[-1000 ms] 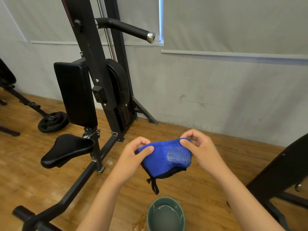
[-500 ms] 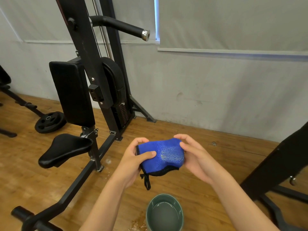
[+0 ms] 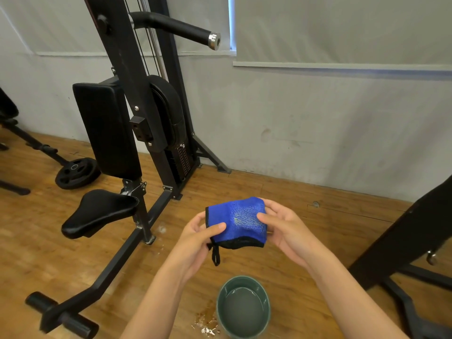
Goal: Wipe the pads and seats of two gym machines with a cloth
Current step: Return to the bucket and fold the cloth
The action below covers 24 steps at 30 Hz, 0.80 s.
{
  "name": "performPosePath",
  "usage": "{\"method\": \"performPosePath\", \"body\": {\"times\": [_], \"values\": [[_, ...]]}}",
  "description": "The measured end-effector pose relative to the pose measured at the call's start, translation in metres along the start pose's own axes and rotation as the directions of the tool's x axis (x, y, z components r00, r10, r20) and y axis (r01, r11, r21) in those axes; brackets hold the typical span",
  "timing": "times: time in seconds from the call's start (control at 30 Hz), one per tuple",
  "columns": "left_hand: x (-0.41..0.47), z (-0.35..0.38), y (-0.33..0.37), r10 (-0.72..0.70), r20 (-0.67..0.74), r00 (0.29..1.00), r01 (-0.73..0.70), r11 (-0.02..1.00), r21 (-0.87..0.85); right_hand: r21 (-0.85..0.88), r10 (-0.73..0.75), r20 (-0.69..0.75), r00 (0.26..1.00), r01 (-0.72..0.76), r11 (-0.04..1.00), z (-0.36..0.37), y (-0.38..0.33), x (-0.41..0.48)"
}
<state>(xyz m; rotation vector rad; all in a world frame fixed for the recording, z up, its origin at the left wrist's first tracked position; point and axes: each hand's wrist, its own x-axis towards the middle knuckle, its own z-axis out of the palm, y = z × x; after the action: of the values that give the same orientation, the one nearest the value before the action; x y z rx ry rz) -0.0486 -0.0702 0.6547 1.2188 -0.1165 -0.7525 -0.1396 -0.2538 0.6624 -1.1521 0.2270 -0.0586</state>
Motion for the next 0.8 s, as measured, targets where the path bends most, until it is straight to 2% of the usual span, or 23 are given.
{"method": "performPosePath", "body": {"times": [0.3,0.43,0.63,0.8], "values": [[-0.003,0.0,-0.006,0.071,0.014,0.997,-0.072,0.969,0.234,-0.084,0.038,-0.052,0.998,-0.042,0.996,0.001,0.012,-0.002],[-0.003,-0.007,-0.008,0.106,-0.058,0.993,-0.086,0.956,0.281,-0.111,0.032,-0.078,0.996,-0.04,0.993,-0.001,0.015,-0.002],[0.001,-0.018,-0.017,0.134,-0.13,0.983,-0.091,0.952,0.294,-0.084,0.03,-0.204,0.979,-0.048,0.995,-0.003,0.029,0.005],[0.013,-0.027,-0.027,0.028,-0.102,0.994,-0.01,0.986,0.169,0.03,0.092,-0.21,0.973,-0.088,0.996,-0.003,0.044,0.018]]}}
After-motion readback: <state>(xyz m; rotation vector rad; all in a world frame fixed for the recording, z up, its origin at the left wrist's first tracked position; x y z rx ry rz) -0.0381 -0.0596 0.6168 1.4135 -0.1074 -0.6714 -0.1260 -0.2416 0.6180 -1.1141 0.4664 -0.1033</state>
